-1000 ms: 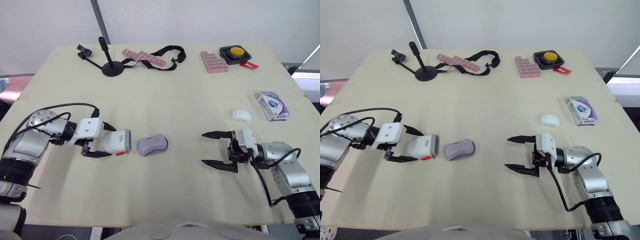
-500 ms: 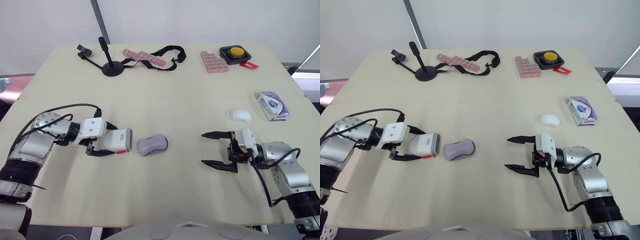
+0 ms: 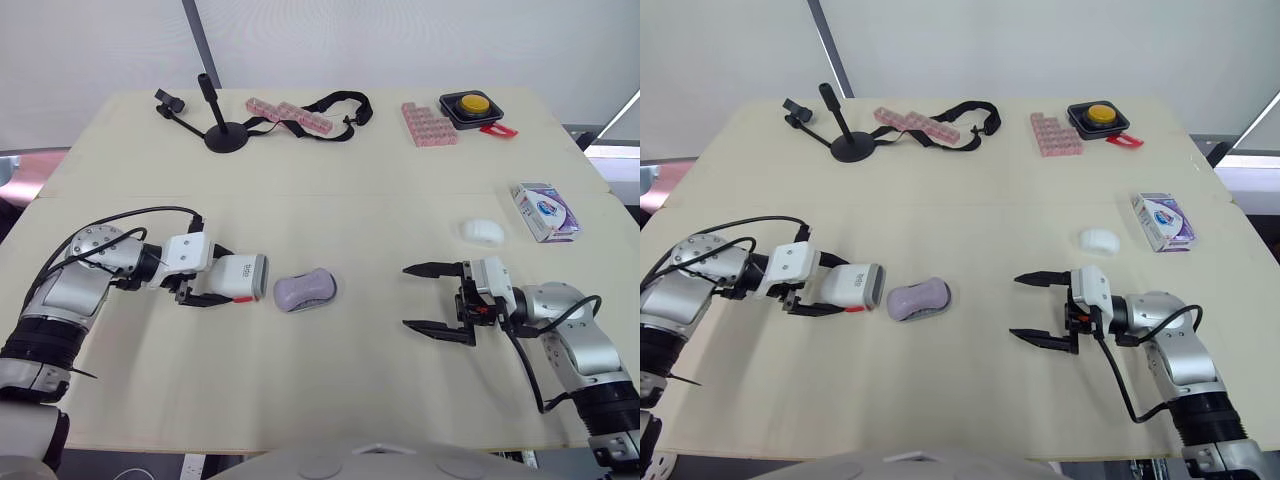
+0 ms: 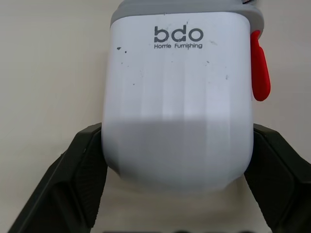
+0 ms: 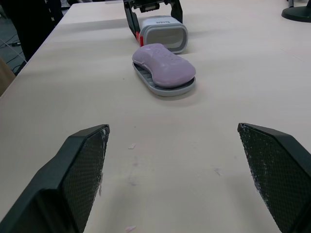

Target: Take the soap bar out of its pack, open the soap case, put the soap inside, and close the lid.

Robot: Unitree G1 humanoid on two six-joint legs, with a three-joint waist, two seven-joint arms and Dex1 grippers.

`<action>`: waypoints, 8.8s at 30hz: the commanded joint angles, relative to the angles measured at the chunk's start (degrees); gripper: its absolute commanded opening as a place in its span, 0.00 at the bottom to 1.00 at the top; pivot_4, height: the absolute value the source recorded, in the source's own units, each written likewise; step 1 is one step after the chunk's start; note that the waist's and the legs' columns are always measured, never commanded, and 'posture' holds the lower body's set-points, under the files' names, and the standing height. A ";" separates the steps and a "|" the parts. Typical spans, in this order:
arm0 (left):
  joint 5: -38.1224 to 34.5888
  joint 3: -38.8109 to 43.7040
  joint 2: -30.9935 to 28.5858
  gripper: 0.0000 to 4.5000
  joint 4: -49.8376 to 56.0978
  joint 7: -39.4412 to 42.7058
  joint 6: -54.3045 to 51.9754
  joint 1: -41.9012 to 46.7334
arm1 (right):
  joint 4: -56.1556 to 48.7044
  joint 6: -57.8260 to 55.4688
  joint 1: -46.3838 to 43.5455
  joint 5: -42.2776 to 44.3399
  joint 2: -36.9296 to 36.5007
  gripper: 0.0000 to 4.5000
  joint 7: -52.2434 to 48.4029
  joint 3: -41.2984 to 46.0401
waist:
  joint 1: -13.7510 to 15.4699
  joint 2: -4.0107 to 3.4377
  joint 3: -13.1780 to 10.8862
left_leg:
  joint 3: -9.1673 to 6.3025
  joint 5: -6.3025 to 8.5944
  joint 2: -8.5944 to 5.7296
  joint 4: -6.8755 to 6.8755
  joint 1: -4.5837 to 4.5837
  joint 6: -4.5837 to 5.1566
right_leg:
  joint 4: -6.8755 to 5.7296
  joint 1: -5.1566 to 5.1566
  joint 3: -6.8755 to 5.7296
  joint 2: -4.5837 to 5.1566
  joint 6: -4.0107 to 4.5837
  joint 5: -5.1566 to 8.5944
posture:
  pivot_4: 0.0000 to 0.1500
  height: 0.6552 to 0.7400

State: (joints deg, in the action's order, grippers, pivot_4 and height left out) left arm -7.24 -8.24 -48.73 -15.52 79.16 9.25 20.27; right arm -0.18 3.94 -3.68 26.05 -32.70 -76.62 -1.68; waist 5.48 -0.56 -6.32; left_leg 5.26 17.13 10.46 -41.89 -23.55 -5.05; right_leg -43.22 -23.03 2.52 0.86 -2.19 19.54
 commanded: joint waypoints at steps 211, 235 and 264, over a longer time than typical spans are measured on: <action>4.00 -13.67 20.49 0.83 20.44 -18.36 -20.47 6.70 | -13.62 -24.62 -17.96 -14.08 -12.63 0.00 5.57 -11.12 | 2.36 -0.04 -0.02 | 0.02 0.01 0.07 -0.40 -0.17 -0.01 | -0.19 0.02 0.30 -0.40 0.02 -0.01 | 1.00 0.64; 12.72 -11.60 21.50 0.83 18.37 -32.42 11.47 -1.20 | -18.54 -92.59 -15.86 29.92 5.64 0.99 34.83 19.23 | 2.61 -0.15 0.04 | 0.00 0.00 0.09 -0.24 0.14 -0.03 | -0.02 0.33 0.21 -0.34 0.02 -0.01 | 1.00 0.64; 11.97 -11.95 24.03 0.83 19.69 -32.48 7.98 0.08 | -19.43 -88.74 -17.86 31.32 11.86 0.99 43.67 13.32 | 2.39 -0.16 0.03 | 0.00 0.00 0.07 -0.20 0.12 -0.03 | -0.03 0.25 0.15 -0.13 0.03 -0.01 | 1.00 0.64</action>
State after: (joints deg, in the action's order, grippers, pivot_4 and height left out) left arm 6.09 -20.94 -24.77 1.78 46.79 16.84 19.48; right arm -18.95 -85.77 -20.42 55.65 -20.63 -32.83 11.45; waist 7.88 -0.72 -6.28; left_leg 5.26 17.13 10.53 -42.09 -23.44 -5.09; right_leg -43.24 -22.78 2.67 0.73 -2.16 19.54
